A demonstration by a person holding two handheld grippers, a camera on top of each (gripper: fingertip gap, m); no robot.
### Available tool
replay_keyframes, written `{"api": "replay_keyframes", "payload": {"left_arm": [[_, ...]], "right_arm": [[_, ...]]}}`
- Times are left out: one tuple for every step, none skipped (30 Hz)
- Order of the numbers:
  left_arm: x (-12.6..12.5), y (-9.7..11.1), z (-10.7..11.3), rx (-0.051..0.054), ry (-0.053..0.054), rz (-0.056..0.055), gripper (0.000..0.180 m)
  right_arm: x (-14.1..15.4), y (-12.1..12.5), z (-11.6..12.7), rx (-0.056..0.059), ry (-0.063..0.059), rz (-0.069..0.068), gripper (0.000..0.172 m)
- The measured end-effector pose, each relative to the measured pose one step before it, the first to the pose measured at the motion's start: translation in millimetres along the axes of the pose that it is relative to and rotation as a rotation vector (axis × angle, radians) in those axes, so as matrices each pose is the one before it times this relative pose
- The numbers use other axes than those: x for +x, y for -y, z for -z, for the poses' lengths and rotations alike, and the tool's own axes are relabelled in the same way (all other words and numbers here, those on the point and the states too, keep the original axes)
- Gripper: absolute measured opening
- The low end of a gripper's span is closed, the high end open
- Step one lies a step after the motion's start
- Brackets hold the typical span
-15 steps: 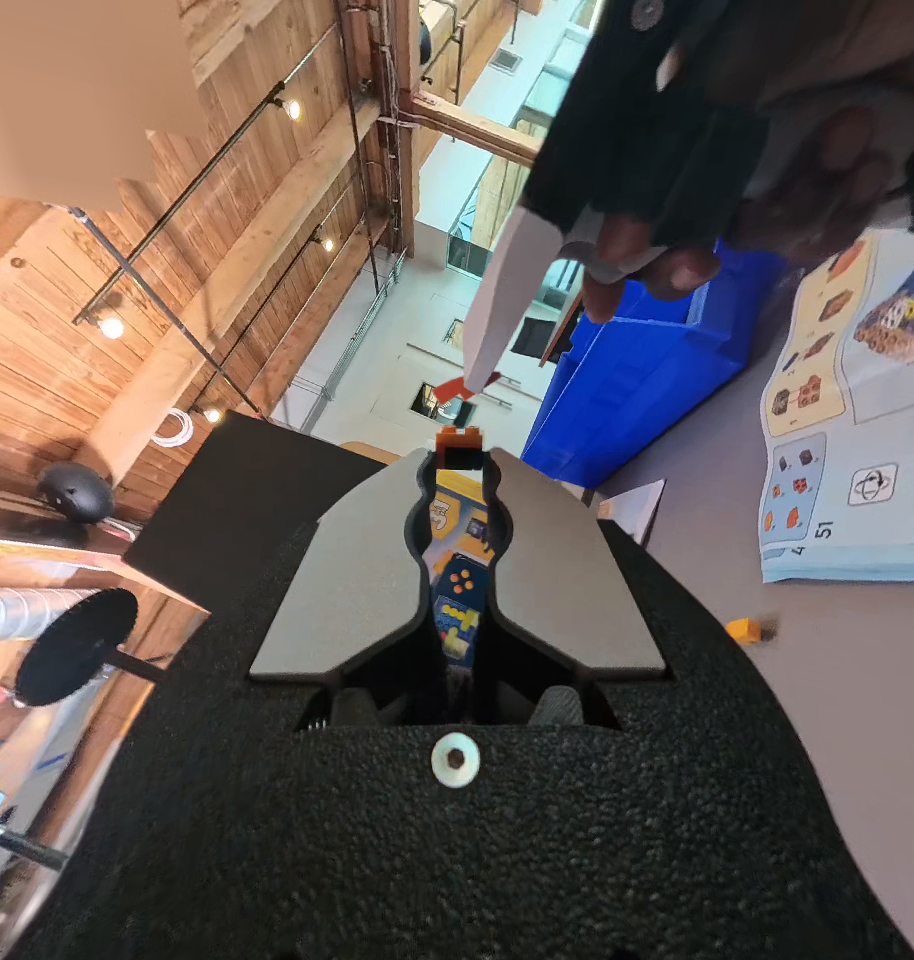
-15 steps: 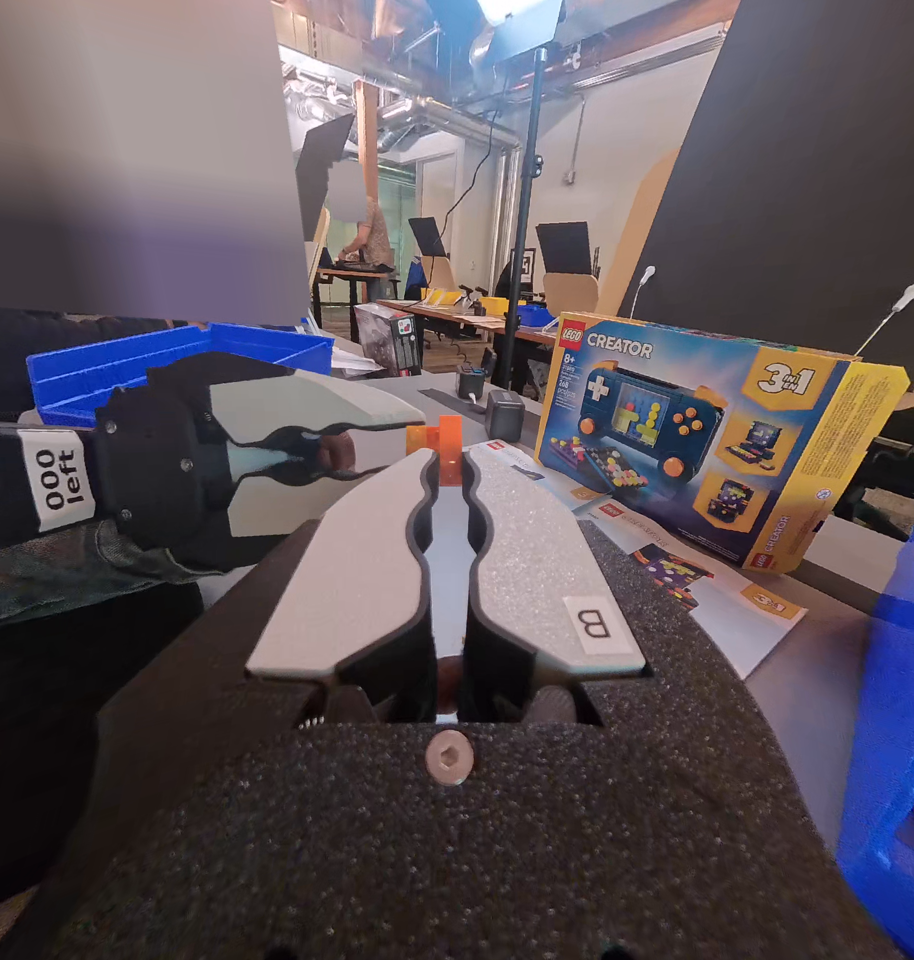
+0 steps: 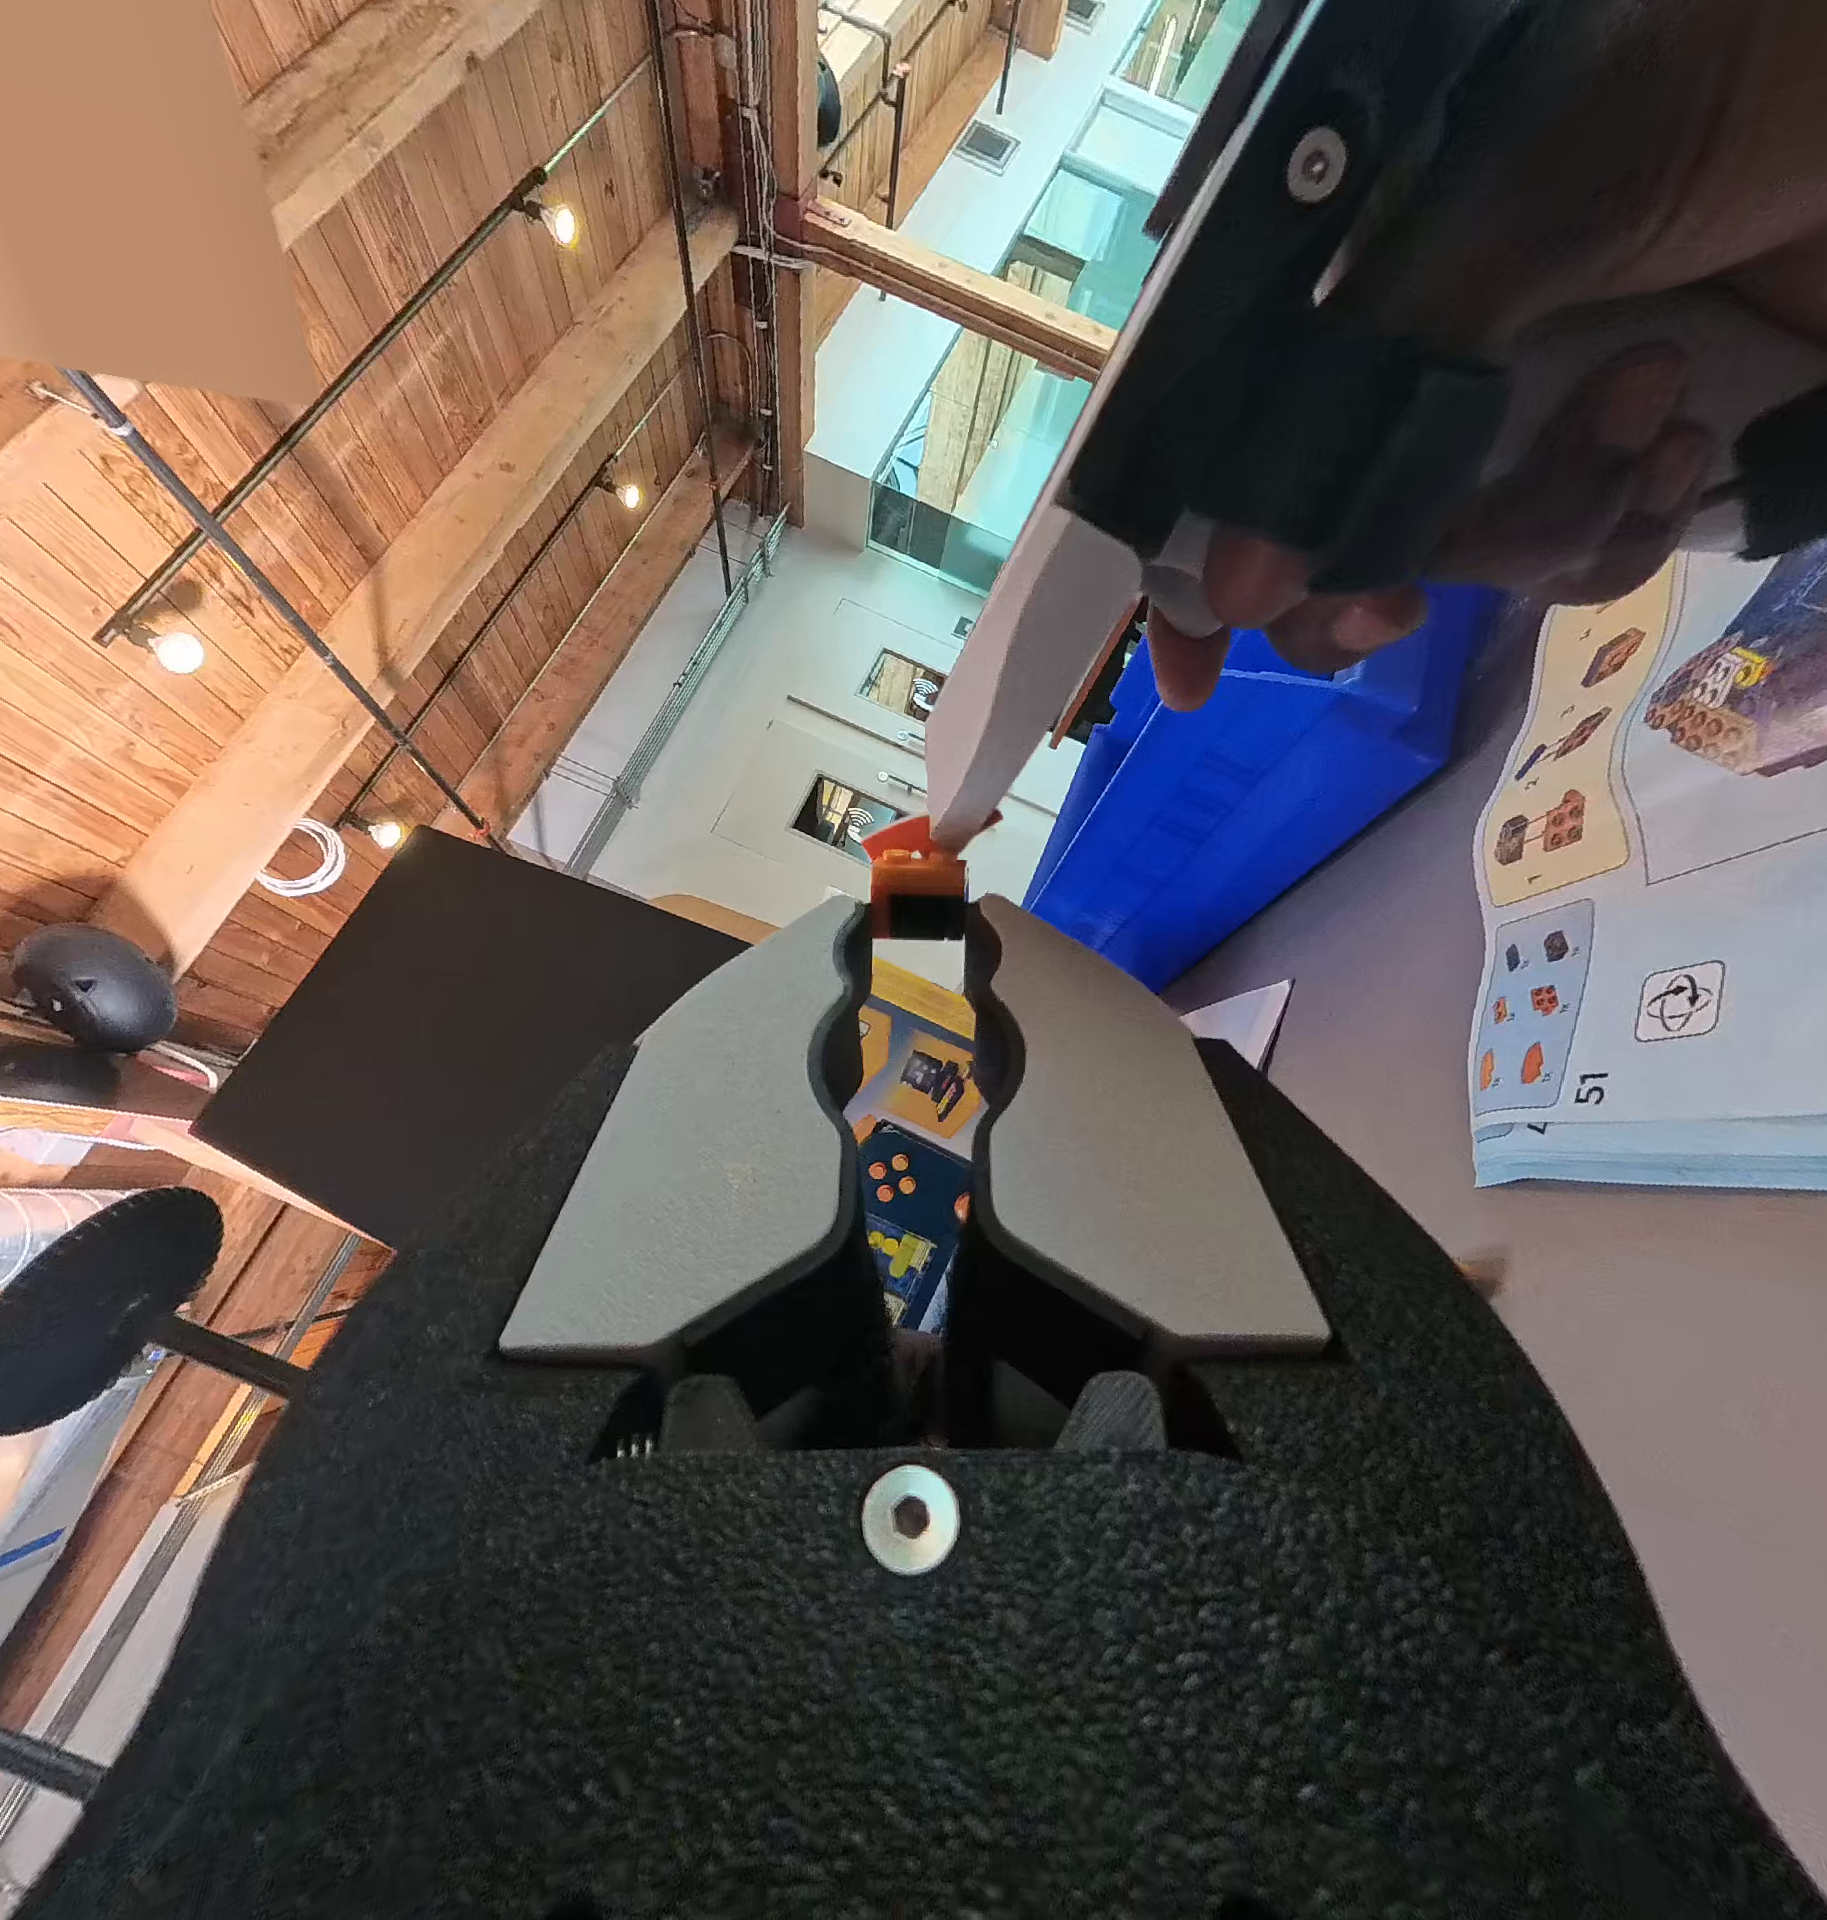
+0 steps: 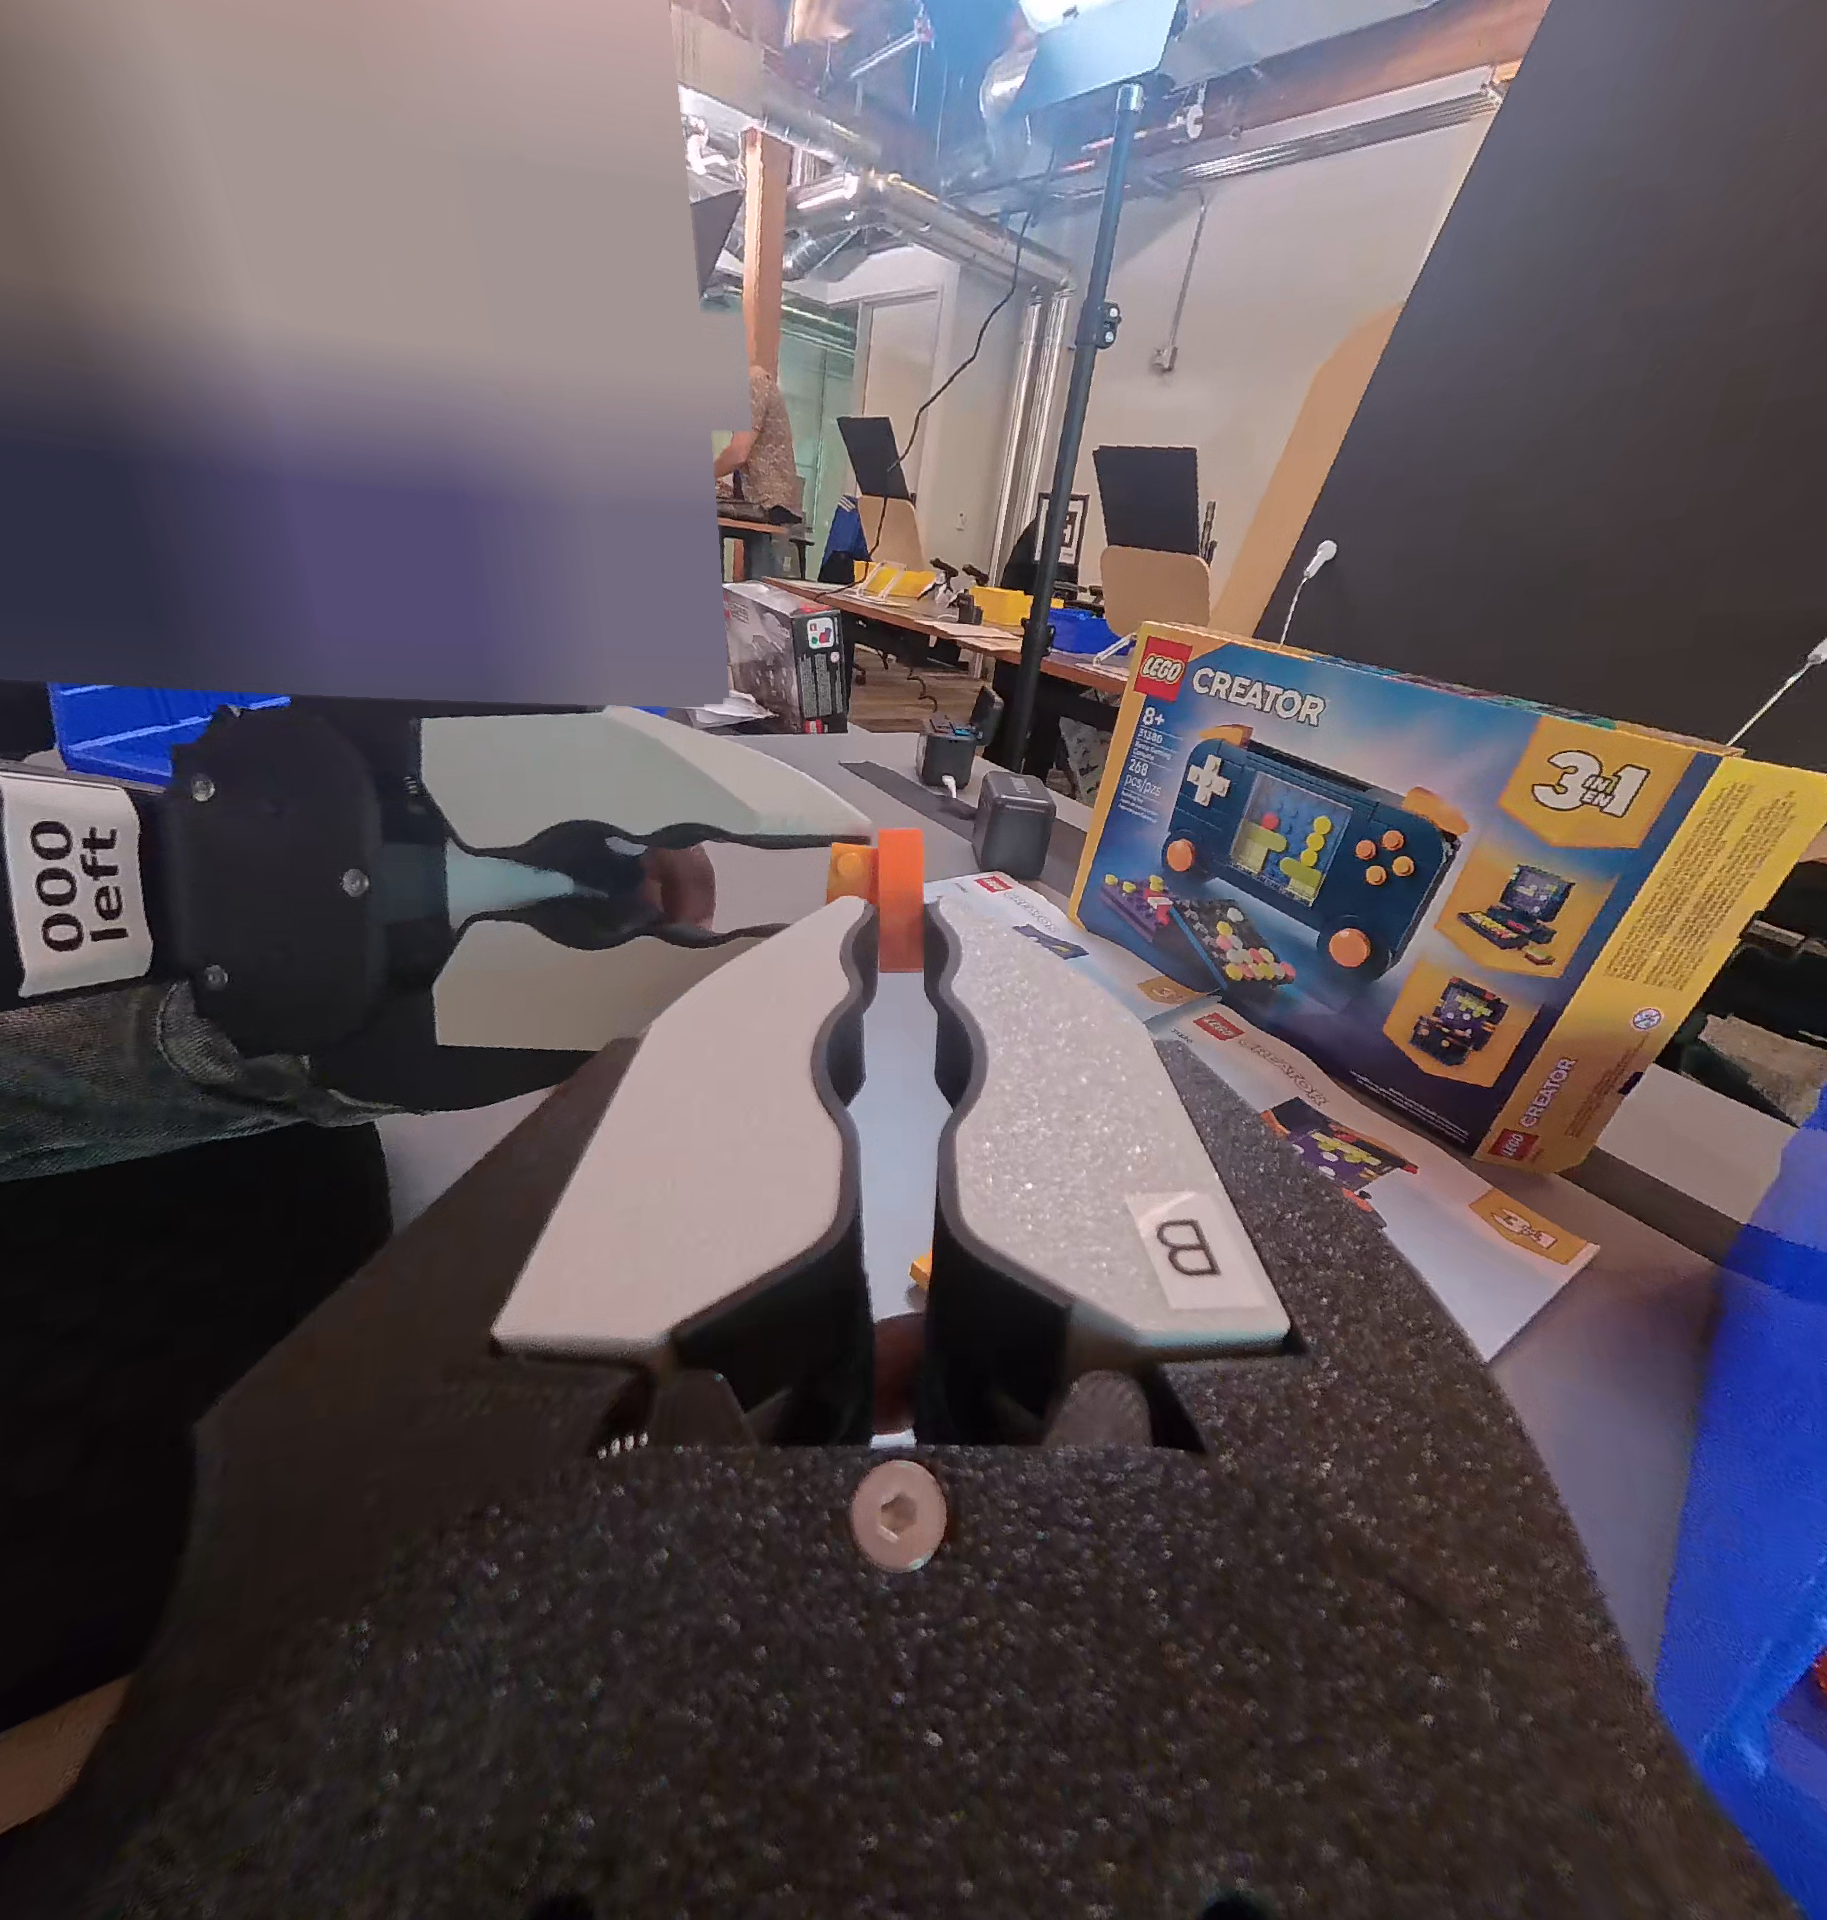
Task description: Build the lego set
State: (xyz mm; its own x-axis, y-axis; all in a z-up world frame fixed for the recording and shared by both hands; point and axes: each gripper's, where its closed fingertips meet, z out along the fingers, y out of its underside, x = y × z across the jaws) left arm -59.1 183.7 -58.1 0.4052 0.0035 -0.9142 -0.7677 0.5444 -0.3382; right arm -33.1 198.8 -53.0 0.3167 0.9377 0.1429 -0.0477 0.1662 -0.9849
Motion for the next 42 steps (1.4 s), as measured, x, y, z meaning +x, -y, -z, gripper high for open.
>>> {"api": "replay_keyframes", "payload": {"left_arm": [[-0.23, -0.10, -0.06, 0.0001, 0.0001, 0.0019, 0.016], [-0.28, 0.17, 0.03, 0.0016, 0.0003, 0.0035, 0.016], [-0.11, 0.18, 0.01, 0.0007, 0.0000, -0.0003, 0.016], [0.05, 0.17, -0.10, 0.0003, 0.0002, -0.0045, 0.016], [0.27, -0.01, -0.12, -0.0007, -0.0010, -0.0036, 0.016], [0.31, 0.18, -0.11, 0.0007, -0.0020, -0.0031, 0.016], [0.66, 0.21, -0.11, 0.0015, -0.0050, -0.0029, 0.016], [0.74, 0.53, -0.07, 0.0024, -0.0040, -0.0038, 0.016], [0.51, 0.55, -0.11, 0.0010, -0.0007, -0.0071, 0.016], [0.49, -0.03, -0.12, -0.0014, -0.0016, -0.0097, 0.016], [0.57, -0.21, -0.12, -0.0015, -0.0031, -0.0089, 0.016], [0.66, -0.23, -0.09, -0.0011, -0.0034, -0.0077, 0.016], [0.76, -0.29, -0.17, -0.0010, -0.0042, -0.0089, 0.016], [0.67, -0.15, -0.02, -0.0009, -0.0049, -0.0146, 0.016], [1.01, -0.39, 0.14, -0.0036, -0.0058, -0.0296, 0.016], [1.66, -0.48, 0.15, -0.0056, -0.0071, -0.0396, 0.015], [1.97, -0.71, -0.01, -0.0054, -0.0081, -0.0345, 0.015], [2.07, 0.05, -0.10, -0.0011, -0.0085, -0.0249, 0.015], [1.86, 0.27, -0.25, -0.0006, -0.0073, -0.0175, 0.015], [1.72, -0.80, -0.46, -0.0064, -0.0071, -0.0181, 0.015], [1.93, -1.03, -0.26, -0.0073, -0.0081, -0.0260, 0.016], [2.36, -0.96, -0.10, -0.0066, -0.0096, -0.0320, 0.016], [2.18, -0.56, -0.07, -0.0052, -0.0078, -0.0297, 0.016], [2.59, 0.22, -0.13, -0.0011, -0.0113, -0.0300, 0.016], [2.64, 0.67, -0.12, 0.0003, -0.0105, -0.0302, 0.016], [2.56, 0.02, -0.32, -0.0050, -0.0104, -0.0302, 0.016], [3.13, 0.16, -0.35, -0.0028, -0.0135, -0.0303, 0.016], [3.21, 0.61, -0.26, 0.0003, -0.0138, -0.0262, 0.016], [2.56, 0.54, -0.32, 0.0004, -0.0106, -0.0184, 0.016], [2.85, 0.70, -0.46, 0.0017, -0.0126, -0.0121, 0.016], [2.32, 0.85, -0.37, 0.0030, -0.0096, -0.0096, 0.016], [2.08, 0.94, -0.24, 0.0039, -0.0094, -0.0070, 0.016], [1.83, 0.85, -0.24, 0.0043, -0.0082, -0.0029, 0.016], [1.38, 0.72, -0.29, 0.0029, -0.0056, -0.0058, 0.016], [1.51, 0.71, -0.16, 0.0029, -0.0067, -0.0074, 0.016], [1.66, 0.77, -0.21, 0.0036, -0.0082, -0.0051, 0.016], [1.81, 0.51, -0.18, 0.0032, -0.0082, -0.0036, 0.016], [1.69, 0.54, -0.22, 0.0029, -0.0074, -0.0021, 0.016], [1.59, 0.54, -0.37, 0.0031, -0.0070, 0.0028, 0.016], [1.42, 0.38, -0.32, 0.0034, -0.0077, 0.0072, 0.016], [1.46, 0.43, -0.24, 0.0037, -0.0083, 0.0095, 0.016], [1.26, 0.16, -0.32, 0.0033, -0.0075, 0.0120, 0.016]], "right_arm": [[-0.27, -0.15, -0.17, 0.0016, 0.0006, 0.0029, 0.007], [-0.09, 0.00, -0.07, 0.0011, 0.0019, -0.0021, 0.007], [-0.09, -0.06, 0.01, 0.0010, 0.0034, -0.0053, 0.007], [-0.08, -0.08, 0.06, 0.0007, 0.0031, -0.0046, 0.008], [0.05, -0.34, 0.06, 0.0002, 0.0022, -0.0022, 0.008], [0.08, -0.21, 0.16, 0.0009, 0.0017, -0.0005, 0.008], [0.26, 0.24, 0.19, 0.0019, -0.0003, -0.0012, 0.008], [0.48, 0.21, 0.13, 0.0013, -0.0007, -0.0030, 0.008], [0.36, -0.09, 0.22, -0.0002, 0.0009, -0.0030, 0.008], [0.39, -0.58, 0.13, -0.0021, 0.0013, -0.0033, 0.008], [0.07, -0.76, -0.03, -0.0035, 0.0023, -0.0033, 0.008], [0.10, -0.81, -0.02, -0.0047, 0.0026, -0.0009, 0.007], [0.22, -0.51, 0.10, -0.0052, 0.0012, 0.0031, 0.007], [0.41, -0.55, 0.21, -0.0064, 0.0002, 0.0051, 0.008], [0.01, -1.12, 0.14, -0.0106, 0.0032, 0.0067, 0.008], [0.12, -1.95, -0.04, -0.0186, 0.0053, 0.0058, 0.008], [0.54, -1.82, -0.06, -0.0167, 0.0022, 0.0014, 0.007], [-0.33, -0.36, 0.26, -0.0053, 0.0067, 0.0014, 0.007], [-1.42, -0.56, 0.21, -0.0097, 0.0134, 0.0049, 0.008], [-0.27, -2.40, -0.27, -0.0230, 0.0059, 0.0073, 0.008], [0.31, -3.73, -0.35, -0.0297, 0.0030, 0.0075, 0.008], [0.23, -3.10, -0.40, -0.0242, 0.0037, 0.0049, 0.008], [-0.04, -2.26, -0.16, -0.0198, 0.0060, 0.0013, 0.007], [0.16, -2.12, -0.07, -0.0186, 0.0053, 0.0006, 0.007], [0.01, -2.44, -0.24, -0.0183, 0.0064, 0.0003, 0.008], [-0.24, -2.45, -0.15, -0.0187, 0.0075, 0.0014, 0.008], [-0.35, -2.86, -0.23, -0.0213, 0.0078, 0.0043, 0.007], [0.01, -3.09, -0.12, -0.0227, 0.0051, 0.0058, 0.007], [-0.13, -3.39, -0.14, -0.0260, 0.0070, 0.0021, 0.007], [-0.15, -2.92, -0.17, -0.0230, 0.0071, -0.0002, 0.007], [-0.11, -2.41, 0.06, -0.0187, 0.0080, -0.0029, 0.007], [-0.34, -2.44, 0.05, -0.0180, 0.0098, -0.0057, 0.007], [-0.18, -2.04, 0.02, -0.0143, 0.0095, -0.0077, 0.007], [-0.14, -1.63, 0.09, -0.0098, 0.0079, -0.0082, 0.007], [-0.20, -1.71, -0.05, -0.0104, 0.0076, -0.0077, 0.007], [-0.34, -1.79, -0.04, -0.0115, 0.0075, -0.0082, 0.007], [-0.18, -2.00, -0.36, -0.0115, 0.0069, -0.0089, 0.007], [-0.08, -1.83, -0.29, -0.0108, 0.0065, -0.0103, 0.007], [0.06, -1.65, -0.23, -0.0091, 0.0054, -0.0109, 0.007], [0.05, -1.62, -0.28, -0.0081, 0.0059, -0.0132, 0.007], [0.08, -1.59, -0.40, -0.0070, 0.0079, -0.0178, 0.007], [0.21, -1.31, -0.46, -0.0038, 0.0090, -0.0217, 0.007]]}}
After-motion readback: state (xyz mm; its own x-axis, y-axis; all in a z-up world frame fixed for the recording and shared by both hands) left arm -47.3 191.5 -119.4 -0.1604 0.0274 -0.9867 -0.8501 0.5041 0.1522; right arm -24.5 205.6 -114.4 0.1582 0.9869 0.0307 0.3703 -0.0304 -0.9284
